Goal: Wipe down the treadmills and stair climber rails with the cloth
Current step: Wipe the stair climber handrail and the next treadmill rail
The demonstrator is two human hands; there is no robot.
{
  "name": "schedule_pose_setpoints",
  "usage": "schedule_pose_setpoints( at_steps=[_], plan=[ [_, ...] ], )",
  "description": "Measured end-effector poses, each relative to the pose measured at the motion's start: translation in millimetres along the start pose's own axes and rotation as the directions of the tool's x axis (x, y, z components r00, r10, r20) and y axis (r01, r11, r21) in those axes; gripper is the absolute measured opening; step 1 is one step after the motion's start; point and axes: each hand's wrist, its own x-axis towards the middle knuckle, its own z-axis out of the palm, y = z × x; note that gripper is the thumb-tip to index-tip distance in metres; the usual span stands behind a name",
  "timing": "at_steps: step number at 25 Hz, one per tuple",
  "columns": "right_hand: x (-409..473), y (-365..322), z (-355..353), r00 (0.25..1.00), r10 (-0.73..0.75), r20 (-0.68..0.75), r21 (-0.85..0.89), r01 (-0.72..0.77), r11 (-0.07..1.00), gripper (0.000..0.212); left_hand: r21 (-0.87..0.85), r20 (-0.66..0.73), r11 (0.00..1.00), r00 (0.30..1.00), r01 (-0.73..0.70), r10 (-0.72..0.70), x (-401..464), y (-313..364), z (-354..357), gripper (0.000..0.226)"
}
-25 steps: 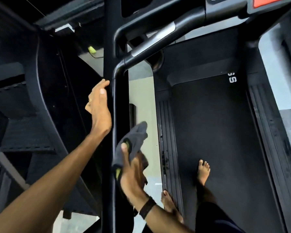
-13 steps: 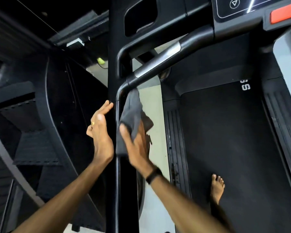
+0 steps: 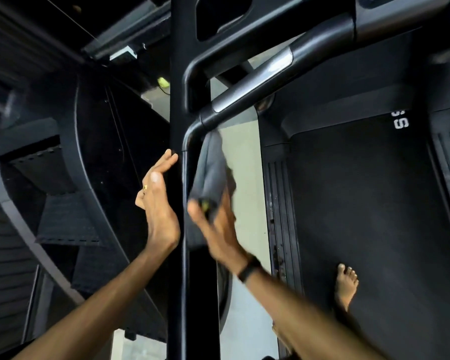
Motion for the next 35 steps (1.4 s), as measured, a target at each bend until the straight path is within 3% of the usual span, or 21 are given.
schedule_pose_setpoints(
  at_steps=[2,5,9,12,14,16,19,21,23,25,27,30,32,34,35],
  plan=[
    [-48.5,16.9,1.5,0.999,-0.012,0.048,-0.076,0.016,0.997,0.114,-0.007,0.008,1.0,1.0,0.003,-0.003,0.4,-0.6,0.1,0.054],
    [19.2,6.1,3.0,1.0,0.017,-0.006,-0.091,-0.018,0.996,0.11,-0.023,-0.009,1.0,1.0,-0.013,0.013,-0.4,-5.4,-1.6,0.054],
    [129.6,-5.0,-6.9,0.992,0.126,0.015,-0.086,-0.124,0.989,0.064,-0.019,0.015,1.0,1.0,0.01,-0.009,0.0,-6.9,-1.5,0.055],
    [54.6,30.3,-3.8,0.964,0.258,0.062,-0.023,-0.257,0.966,0.048,-0.02,0.011,0.999,0.999,0.034,-0.034,1.4,-7.1,-0.9,0.051],
    [-35.5,36.0,0.0,0.975,0.22,0.011,0.022,-0.22,0.975,0.066,-0.013,0.004,1.0,1.0,-0.005,0.005,1.2,-7.8,-1.8,0.052],
    [-80.3,35.5,6.6,0.997,0.082,0.007,-0.107,-0.081,0.991,0.088,-0.027,0.018,1.0,1.0,-0.004,0.004,2.4,-9.8,-0.8,0.052],
    [-11.5,17.3,7.6,0.998,-0.067,0.005,-0.149,0.067,0.987,0.088,-0.037,0.007,0.999,1.0,-0.018,0.018,-0.1,-11.7,-4.1,0.052],
    [73.2,8.6,3.8,0.999,0.011,-0.046,-0.014,-0.012,1.0,0.072,-0.049,0.005,0.999,1.0,-0.005,0.006,1.5,-11.2,-3.4,0.052],
    [117.2,9.2,-6.2,0.982,0.191,0.0,0.012,-0.191,0.981,0.035,-0.041,0.015,0.999,1.0,0.01,-0.009,2.3,-9.0,-1.1,0.052],
    [89.7,28.4,-5.9,0.97,0.238,0.055,0.096,-0.243,0.965,0.025,-0.048,0.01,0.999,1.0,0.019,-0.019,2.2,-7.6,-2.0,0.052],
    [2.3,35.4,2.9,0.962,0.26,-0.083,0.148,-0.246,0.958,0.011,-0.043,0.003,0.999,1.0,0.005,-0.005,2.0,-7.4,-2.2,0.051],
    [-96.9,5.8,21.4,0.98,0.099,-0.17,-0.075,-0.113,0.991,0.061,-0.047,0.003,0.999,1.0,0.011,-0.011,4.4,-11.4,-1.4,0.05],
    [-43.4,-4.4,18.4,0.987,0.049,-0.15,-0.209,-0.08,0.975,0.084,-0.066,-0.011,0.998,1.0,-0.007,0.006,4.2,-14.2,-1.9,0.05],
    [29.8,-15.7,23.3,0.979,0.161,-0.122,-0.142,-0.178,0.974,0.106,-0.059,-0.014,0.998,1.0,-0.021,0.02,6.2,-14.2,-2.6,0.05],
    [64.8,-13.3,12.6,0.957,0.255,-0.139,-0.053,-0.264,0.963,0.106,-0.06,-0.003,0.998,1.0,-0.017,0.017,7.1,-13.7,-2.0,0.048]
  ],
)
